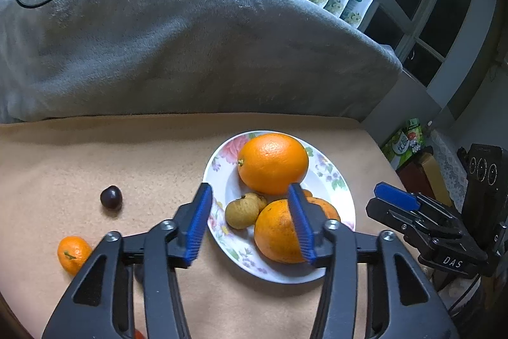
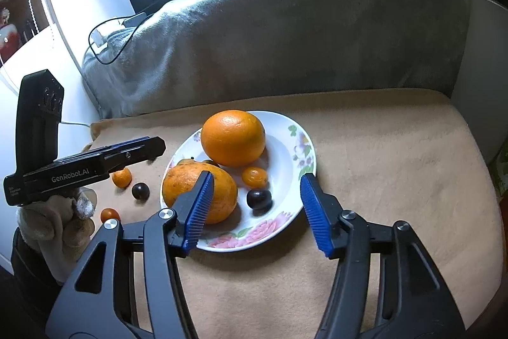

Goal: Organize fruits
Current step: 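Open both tools over the plate and withdraw them, then move both tools back toward the mandarin and the dark plum on the cloth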

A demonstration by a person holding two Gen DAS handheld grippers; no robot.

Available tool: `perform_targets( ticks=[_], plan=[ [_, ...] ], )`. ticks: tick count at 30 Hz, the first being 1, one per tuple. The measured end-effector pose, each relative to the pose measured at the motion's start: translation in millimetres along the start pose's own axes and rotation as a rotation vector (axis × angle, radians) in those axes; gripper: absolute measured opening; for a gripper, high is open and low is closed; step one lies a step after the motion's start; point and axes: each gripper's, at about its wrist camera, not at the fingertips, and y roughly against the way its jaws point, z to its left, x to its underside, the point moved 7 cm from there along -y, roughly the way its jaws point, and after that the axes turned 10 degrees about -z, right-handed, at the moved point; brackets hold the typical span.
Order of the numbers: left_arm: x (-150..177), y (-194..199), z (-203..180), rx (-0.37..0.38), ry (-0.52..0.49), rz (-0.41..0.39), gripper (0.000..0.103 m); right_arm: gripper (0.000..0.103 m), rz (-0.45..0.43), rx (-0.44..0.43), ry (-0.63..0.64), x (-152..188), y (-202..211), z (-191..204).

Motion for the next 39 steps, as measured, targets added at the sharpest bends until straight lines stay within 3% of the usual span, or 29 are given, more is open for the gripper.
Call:
perform_targets(
  ticks=[4, 6, 16, 39],
  plan=[
    [-2.2, 2.9, -1.0, -0.003, 0.006, -0.008, 0.069, 0.082, -0.012, -0.009, 0.006, -0.5, 4.2, 2.9],
    [-3.8, 5.3, -0.3, -0.008, 0.011, -0.018, 0.07, 0.088, -0.017, -0.011, 0.01, 0.0, 6.9, 4.7],
    [-5.4, 15.6, 9.0, -0.036, 0.028, -0.024, 0.075, 0.094, -0.027, -0.029, 0.074, 1.7, 15.4, 26.7],
    [-5.6, 61.2, 33.4, -0.103, 0.023, -0.077, 0.075, 0.095, -0.032, -0.064, 0.155, 5.9, 27.6, 70.8]
  ],
)
